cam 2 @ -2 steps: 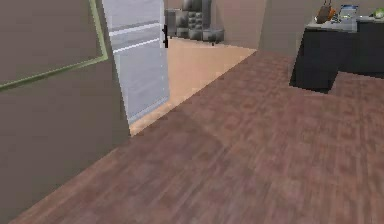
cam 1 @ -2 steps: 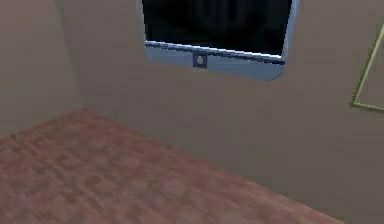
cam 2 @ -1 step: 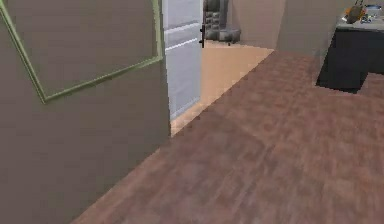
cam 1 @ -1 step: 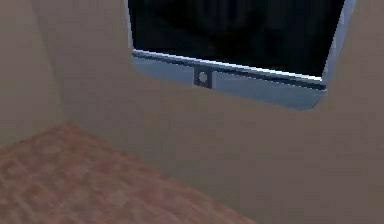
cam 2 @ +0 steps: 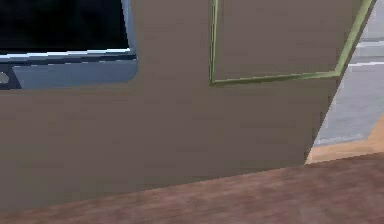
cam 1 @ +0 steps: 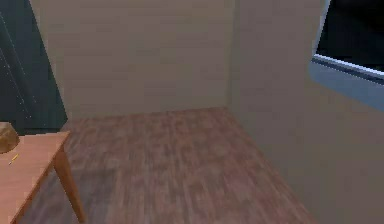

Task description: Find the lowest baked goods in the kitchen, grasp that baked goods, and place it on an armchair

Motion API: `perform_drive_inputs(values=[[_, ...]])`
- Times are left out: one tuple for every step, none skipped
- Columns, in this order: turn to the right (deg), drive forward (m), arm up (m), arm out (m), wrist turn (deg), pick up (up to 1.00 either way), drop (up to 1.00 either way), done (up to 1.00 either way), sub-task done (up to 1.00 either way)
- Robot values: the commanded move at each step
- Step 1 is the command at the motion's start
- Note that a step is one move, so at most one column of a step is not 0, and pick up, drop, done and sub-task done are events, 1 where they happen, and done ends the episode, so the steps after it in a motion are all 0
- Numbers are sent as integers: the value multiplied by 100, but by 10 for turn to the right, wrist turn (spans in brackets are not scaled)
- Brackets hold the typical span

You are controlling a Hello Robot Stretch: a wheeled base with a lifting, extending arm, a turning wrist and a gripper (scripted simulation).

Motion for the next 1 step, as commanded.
perform_drive_inputs(values=[[-30,0,0,0,0,0,0,0,0]])
